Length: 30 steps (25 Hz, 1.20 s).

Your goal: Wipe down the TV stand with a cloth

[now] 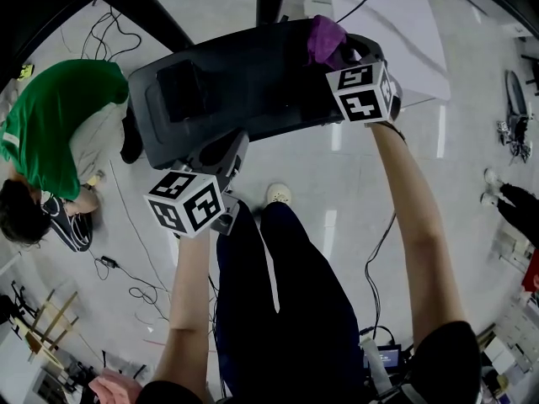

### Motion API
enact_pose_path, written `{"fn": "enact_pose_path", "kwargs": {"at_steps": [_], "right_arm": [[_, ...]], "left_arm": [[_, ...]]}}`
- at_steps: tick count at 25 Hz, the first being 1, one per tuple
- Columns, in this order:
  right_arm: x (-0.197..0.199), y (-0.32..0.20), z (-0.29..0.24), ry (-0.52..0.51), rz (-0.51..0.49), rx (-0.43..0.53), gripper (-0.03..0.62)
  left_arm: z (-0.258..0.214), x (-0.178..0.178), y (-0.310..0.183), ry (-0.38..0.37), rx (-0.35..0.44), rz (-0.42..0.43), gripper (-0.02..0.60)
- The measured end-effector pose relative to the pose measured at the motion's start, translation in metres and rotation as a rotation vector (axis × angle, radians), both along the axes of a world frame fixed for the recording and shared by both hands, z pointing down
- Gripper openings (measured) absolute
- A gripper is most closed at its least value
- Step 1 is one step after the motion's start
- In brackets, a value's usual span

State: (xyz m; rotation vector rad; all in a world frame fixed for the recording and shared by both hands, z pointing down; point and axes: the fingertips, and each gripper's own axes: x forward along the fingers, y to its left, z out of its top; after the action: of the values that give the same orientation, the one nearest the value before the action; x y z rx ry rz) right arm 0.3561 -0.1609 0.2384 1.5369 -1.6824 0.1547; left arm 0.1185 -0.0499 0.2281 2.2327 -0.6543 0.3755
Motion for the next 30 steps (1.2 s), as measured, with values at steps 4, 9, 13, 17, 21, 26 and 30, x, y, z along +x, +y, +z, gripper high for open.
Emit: {"fn": "enact_pose_path", "kwargs": {"at_steps": [4,9,13,17,21,26,30], "right_arm": [[-0.022,0.009,-0.016,-0.051,-0.015,0.044,0.069],[-0.062,0.018,-0.030,-0.127,-0.047,0.074,0.069],[-0.106,0.021,-0.040,-0.213,-0.086,0.088,0.067],[-0.151,0.024,-0.040,-0.363,-0.100,0.072,0.068],[-0.190,0.025,-0.026,-0.427,-0.122,0.034,0.067],[-0.228,0.023,-0.003,-0.418,-0.175,-0.011,0.067],[-0.243,0.014,0.015,-0.320,-0.223,-0.047,0.067]], "left_arm": [[-0.003,-0.006,0.000,0.005,0.003,-0.007,0.006],[-0.012,-0.016,-0.001,0.015,0.012,-0.023,0.006],[-0.017,-0.033,-0.002,0.007,0.025,-0.044,0.006],[-0.019,-0.049,-0.005,-0.002,0.029,-0.066,0.006],[-0.023,-0.069,-0.007,-0.014,0.034,-0.082,0.006],[-0.018,-0.080,-0.008,-0.027,0.034,-0.079,0.006],[-0.012,-0.082,-0.011,-0.024,0.022,-0.079,0.006]]}}
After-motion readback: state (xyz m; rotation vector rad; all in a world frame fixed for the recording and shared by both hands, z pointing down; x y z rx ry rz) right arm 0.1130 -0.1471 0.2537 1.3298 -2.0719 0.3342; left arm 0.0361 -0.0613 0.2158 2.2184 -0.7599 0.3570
